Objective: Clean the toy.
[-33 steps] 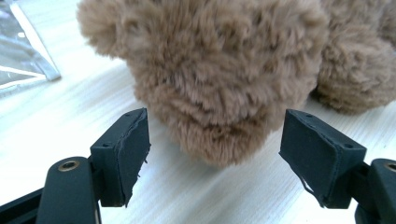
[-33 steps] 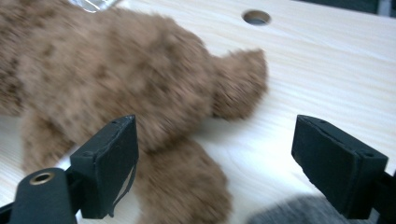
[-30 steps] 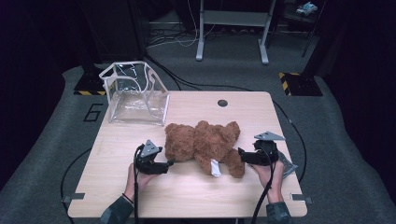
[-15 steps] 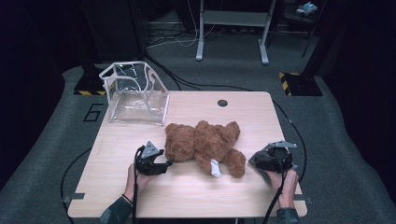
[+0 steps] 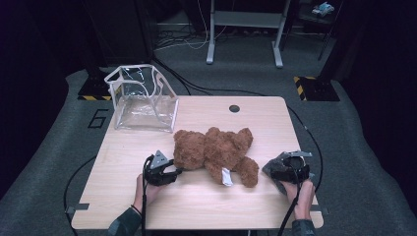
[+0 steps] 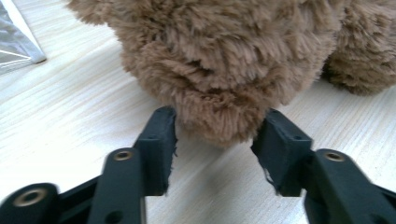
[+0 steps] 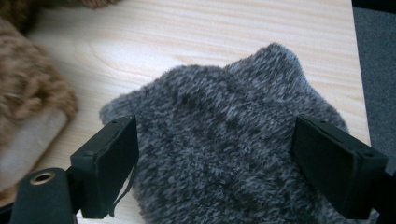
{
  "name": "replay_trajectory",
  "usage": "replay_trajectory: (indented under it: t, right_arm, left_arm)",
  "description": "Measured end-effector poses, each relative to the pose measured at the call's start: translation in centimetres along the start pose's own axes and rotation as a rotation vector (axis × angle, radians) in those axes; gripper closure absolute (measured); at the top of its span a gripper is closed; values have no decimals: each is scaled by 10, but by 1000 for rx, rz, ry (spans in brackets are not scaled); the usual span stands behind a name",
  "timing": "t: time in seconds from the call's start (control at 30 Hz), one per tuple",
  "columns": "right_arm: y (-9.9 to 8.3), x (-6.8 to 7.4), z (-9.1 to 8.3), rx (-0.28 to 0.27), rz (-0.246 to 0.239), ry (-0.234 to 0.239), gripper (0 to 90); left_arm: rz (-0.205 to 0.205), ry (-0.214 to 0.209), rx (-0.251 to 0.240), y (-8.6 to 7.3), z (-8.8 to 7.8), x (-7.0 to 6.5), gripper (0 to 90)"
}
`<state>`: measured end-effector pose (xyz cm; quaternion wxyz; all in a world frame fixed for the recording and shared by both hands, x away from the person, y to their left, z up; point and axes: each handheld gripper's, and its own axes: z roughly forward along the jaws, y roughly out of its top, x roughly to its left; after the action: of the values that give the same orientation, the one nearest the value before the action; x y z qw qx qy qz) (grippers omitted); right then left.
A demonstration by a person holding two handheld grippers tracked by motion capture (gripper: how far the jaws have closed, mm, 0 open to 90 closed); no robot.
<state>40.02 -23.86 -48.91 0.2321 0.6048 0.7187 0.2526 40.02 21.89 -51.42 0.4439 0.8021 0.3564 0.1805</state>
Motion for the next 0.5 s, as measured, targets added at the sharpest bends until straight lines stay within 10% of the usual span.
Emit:
replay_trajectory:
  t: [0.5]
  right_arm:
    - [-9,-3,14,42,1,4,384]
  left_arm:
    - [18,5,-52,-9,4,-3,801]
